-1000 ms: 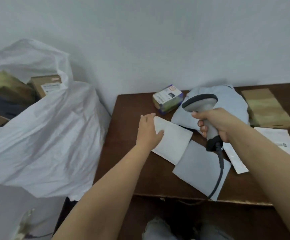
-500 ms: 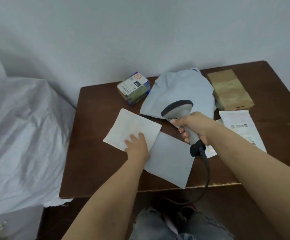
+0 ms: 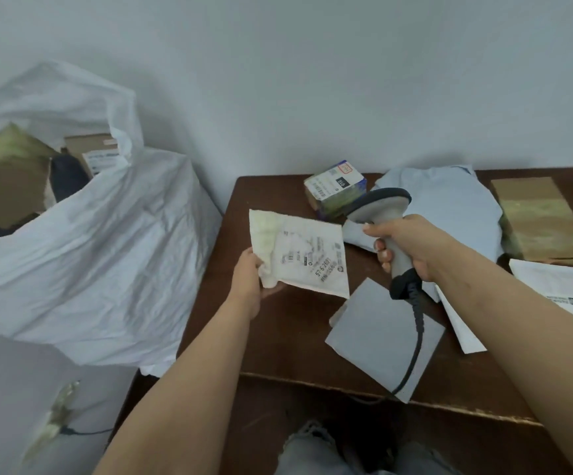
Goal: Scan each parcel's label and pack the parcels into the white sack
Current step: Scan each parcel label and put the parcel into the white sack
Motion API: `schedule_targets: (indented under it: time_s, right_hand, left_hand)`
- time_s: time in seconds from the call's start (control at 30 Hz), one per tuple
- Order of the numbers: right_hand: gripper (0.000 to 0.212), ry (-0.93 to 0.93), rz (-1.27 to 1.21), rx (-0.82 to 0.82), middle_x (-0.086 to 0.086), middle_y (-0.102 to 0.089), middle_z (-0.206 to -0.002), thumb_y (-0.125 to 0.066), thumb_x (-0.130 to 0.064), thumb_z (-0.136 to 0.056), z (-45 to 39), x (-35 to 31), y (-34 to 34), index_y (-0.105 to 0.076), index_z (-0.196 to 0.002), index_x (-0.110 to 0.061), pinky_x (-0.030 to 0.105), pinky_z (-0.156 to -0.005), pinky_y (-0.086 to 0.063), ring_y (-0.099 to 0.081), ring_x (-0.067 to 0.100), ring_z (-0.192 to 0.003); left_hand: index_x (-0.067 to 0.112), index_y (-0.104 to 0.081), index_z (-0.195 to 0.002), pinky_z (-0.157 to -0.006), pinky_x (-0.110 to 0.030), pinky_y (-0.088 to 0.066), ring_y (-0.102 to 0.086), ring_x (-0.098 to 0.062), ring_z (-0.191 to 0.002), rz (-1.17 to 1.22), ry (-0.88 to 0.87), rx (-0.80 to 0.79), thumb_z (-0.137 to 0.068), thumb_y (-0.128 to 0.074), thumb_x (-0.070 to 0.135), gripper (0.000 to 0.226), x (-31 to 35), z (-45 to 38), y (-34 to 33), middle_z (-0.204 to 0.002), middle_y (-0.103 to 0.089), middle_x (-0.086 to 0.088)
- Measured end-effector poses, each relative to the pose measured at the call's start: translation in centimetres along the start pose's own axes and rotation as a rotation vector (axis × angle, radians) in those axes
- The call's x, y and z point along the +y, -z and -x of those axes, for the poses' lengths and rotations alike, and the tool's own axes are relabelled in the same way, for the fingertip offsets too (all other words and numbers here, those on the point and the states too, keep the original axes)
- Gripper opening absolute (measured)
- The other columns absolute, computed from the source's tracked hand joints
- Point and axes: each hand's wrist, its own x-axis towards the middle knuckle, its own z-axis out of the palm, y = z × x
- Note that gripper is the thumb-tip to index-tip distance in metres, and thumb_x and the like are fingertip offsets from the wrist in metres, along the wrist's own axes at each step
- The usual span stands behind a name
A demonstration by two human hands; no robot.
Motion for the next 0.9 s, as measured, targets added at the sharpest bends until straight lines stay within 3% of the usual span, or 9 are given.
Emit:
schedule_targets:
  time_s: [0.17,0.27,0.4,0.47,0.57,0.6,0.67,0.77,0.9]
  right_hand:
    - [0.014,-0.031,0.040,-0.036,0.003,-0.049,-0.058,-0.069,-0.013,-0.089,-0.1,0.9,-2.5,-0.058,-0.095,-0.008,0.021,-0.041,-0.039,-0.041,0.010,-0.040]
    - [0.014,-0.035,0.067,-0.042,0.004,-0.048,-0.057,-0.069,-0.012,-0.089,-0.1,1.7,-3.2,-0.059,-0.096,-0.007,0.021,-0.039,-0.038,-0.041,0.010,-0.039]
    - [0.019,-0.043,0.070,-0.041,0.004,-0.048,-0.056,-0.069,-0.013,-0.089,0.1,2.8,-3.7,-0.060,-0.104,-0.005,0.021,-0.040,-0.039,-0.040,0.011,-0.040]
    - [0.020,-0.040,0.056,-0.041,0.004,-0.046,-0.056,-0.068,-0.013,-0.090,0.3,3.2,-3.7,-0.059,-0.106,-0.005,0.021,-0.040,-0.037,-0.039,0.011,-0.039]
    - [0.020,-0.035,0.043,-0.033,0.004,-0.045,-0.056,-0.067,-0.012,-0.091,0.6,3.7,-3.6,-0.059,-0.107,-0.004,0.020,-0.039,-0.037,-0.038,0.010,-0.037]
    - [0.019,-0.039,0.046,-0.033,0.004,-0.045,-0.057,-0.067,-0.012,-0.091,0.7,4.0,-3.5,-0.059,-0.107,-0.004,0.020,-0.039,-0.037,-0.038,0.010,-0.038]
    - [0.018,-0.053,0.051,-0.039,0.004,-0.045,-0.057,-0.067,-0.013,-0.091,1.0,4.4,-3.5,-0.058,-0.105,-0.004,0.020,-0.039,-0.037,-0.038,0.010,-0.039]
    - [0.014,-0.076,0.047,-0.031,0.004,-0.044,-0.057,-0.067,-0.012,-0.092,1.4,5.2,-3.7,-0.057,-0.099,-0.004,0.019,-0.038,-0.036,-0.037,0.010,-0.039]
    - [0.012,-0.109,0.062,-0.035,0.004,-0.045,-0.057,-0.067,-0.014,-0.092,1.8,6.2,-3.8,-0.057,-0.096,-0.007,0.020,-0.038,-0.037,-0.038,0.010,-0.039]
  left_hand:
    - [0.017,-0.059,-0.098,-0.089,-0.052,-0.054,-0.066,-0.028,-0.094,-0.066,0.193,0.092,-0.096,-0.037,0.029,0.026,-3.1,0.8,3.6,-0.112,-0.068,-0.011]
    - [0.019,-0.063,-0.094,-0.090,-0.047,-0.055,-0.068,-0.028,-0.094,-0.107,0.202,0.087,-0.094,-0.052,0.051,0.034,-4.0,0.4,4.6,-0.099,-0.071,-0.005]
    - [0.005,-0.067,-0.101,-0.084,-0.041,-0.057,-0.068,-0.029,-0.094,-0.428,0.115,0.146,-0.088,-0.068,0.018,0.018,-5.5,-0.6,5.8,-0.110,-0.070,-0.014]
    - [0.001,-0.064,-0.107,-0.088,-0.047,-0.056,-0.066,-0.032,-0.100,-0.449,0.203,0.134,-0.086,-0.066,0.005,0.021,-6.3,-0.9,6.6,-0.116,-0.067,-0.016]
    - [0.002,-0.050,-0.120,-0.093,-0.045,-0.052,-0.056,-0.035,-0.116,-0.750,0.282,0.199,-0.077,-0.079,0.018,0.054,-6.9,-0.4,7.3,-0.128,-0.055,-0.015]
    - [0.002,-0.042,-0.130,-0.097,-0.043,-0.048,-0.050,-0.035,-0.122,-0.942,0.229,0.238,-0.075,-0.081,0.028,0.072,-7.0,-0.4,7.4,-0.133,-0.049,-0.015]
    - [0.005,-0.034,-0.139,-0.101,-0.042,-0.040,-0.039,-0.035,-0.130,-1.150,-0.004,0.259,-0.076,-0.079,0.038,0.084,-6.9,-0.1,7.2,-0.139,-0.040,-0.016]
    - [0.012,-0.031,-0.145,-0.108,-0.044,-0.034,-0.029,-0.035,-0.136,-1.253,-0.236,0.089,-0.079,-0.077,0.040,0.085,-6.7,-0.9,5.8,-0.147,-0.033,-0.014]
    - [0.014,0.003,-0.155,-0.116,-0.056,-0.015,0.005,-0.033,-0.150,-1.459,-0.207,-0.146,-0.074,-0.081,0.040,0.119,-7.5,-2.0,4.4,-0.163,0.001,-0.009]
